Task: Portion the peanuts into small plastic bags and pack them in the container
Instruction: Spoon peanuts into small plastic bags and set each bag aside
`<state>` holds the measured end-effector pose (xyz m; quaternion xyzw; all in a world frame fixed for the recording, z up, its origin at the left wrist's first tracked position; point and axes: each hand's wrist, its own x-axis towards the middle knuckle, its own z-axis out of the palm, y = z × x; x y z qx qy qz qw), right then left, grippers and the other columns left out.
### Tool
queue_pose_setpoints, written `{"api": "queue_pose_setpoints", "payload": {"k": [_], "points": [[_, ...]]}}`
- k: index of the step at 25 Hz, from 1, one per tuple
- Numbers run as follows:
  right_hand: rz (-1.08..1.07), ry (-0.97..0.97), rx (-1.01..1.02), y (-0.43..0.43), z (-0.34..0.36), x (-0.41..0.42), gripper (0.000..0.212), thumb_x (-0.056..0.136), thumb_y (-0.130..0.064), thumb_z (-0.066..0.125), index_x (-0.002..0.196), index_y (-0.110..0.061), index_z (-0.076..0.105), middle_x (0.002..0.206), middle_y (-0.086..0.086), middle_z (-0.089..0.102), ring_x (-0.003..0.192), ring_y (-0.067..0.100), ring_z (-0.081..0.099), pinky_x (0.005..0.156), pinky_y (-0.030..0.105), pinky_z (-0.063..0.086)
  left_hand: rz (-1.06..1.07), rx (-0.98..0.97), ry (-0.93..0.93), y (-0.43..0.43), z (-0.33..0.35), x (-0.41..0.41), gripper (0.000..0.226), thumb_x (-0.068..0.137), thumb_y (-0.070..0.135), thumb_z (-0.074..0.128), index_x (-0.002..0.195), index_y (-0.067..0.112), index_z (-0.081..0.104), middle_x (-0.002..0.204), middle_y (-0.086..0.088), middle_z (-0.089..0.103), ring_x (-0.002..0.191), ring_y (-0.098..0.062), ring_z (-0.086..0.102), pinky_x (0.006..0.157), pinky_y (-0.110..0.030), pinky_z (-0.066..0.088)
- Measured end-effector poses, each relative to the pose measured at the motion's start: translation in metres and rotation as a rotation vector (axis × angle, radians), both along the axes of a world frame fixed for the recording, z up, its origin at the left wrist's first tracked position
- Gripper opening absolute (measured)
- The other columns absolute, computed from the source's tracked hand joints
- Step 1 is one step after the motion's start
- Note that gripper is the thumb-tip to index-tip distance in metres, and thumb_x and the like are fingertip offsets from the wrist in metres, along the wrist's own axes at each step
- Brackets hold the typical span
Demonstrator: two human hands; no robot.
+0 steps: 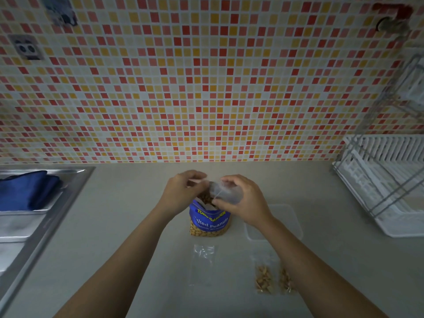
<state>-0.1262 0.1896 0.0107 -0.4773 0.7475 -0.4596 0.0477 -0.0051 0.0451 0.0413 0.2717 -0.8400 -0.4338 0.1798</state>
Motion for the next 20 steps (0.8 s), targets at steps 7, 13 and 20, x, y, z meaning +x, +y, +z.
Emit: {"api": "queue_pose_setpoints", "payload": {"k": [7,13,20], "points": [[-0.016,-0.396,0.002,0.008,-0.017,-0.010,0.049,0.068,-0.040,0.078,0.110,-0.042,0.053,0.106,-0.011,0.059,0.095,-0.010,0.052,0.080,0.010,0.045,0.096,-0.283,-0.462,-0.034,-0.025,-0.006,0.035,0.087,0.036,0.060,0.108,0.008,0.060,0.109,-0.012,0.065,0.089,-0.020,0.056,0.076,-0.027,0.048],[-0.031,-0.560,0.035,0.006,-0.046,-0.006,0.049,0.057,-0.061,0.073,0.101,-0.045,0.058,0.105,-0.007,0.067,0.098,0.011,0.064,0.083,0.032,0.054,0.088,-0.009,-0.006,-0.011,-0.023,-0.011,0.012,0.085,0.024,0.064,0.088,0.013,0.069,0.072,0.003,0.066,0.058,0.001,0.060,0.051,-0.005,0.042],[-0.035,-0.591,0.008,0.005,-0.050,-0.008,0.042,0.060,-0.056,0.076,0.097,-0.045,0.059,0.101,-0.007,0.070,0.094,0.009,0.066,0.081,0.030,0.054,-0.338,-0.783,0.114,-0.021,-0.009,-0.013,0.017,0.085,0.020,0.057,0.085,0.008,0.070,0.073,-0.007,0.069,0.064,-0.020,0.062,0.060,-0.023,0.044]]}}
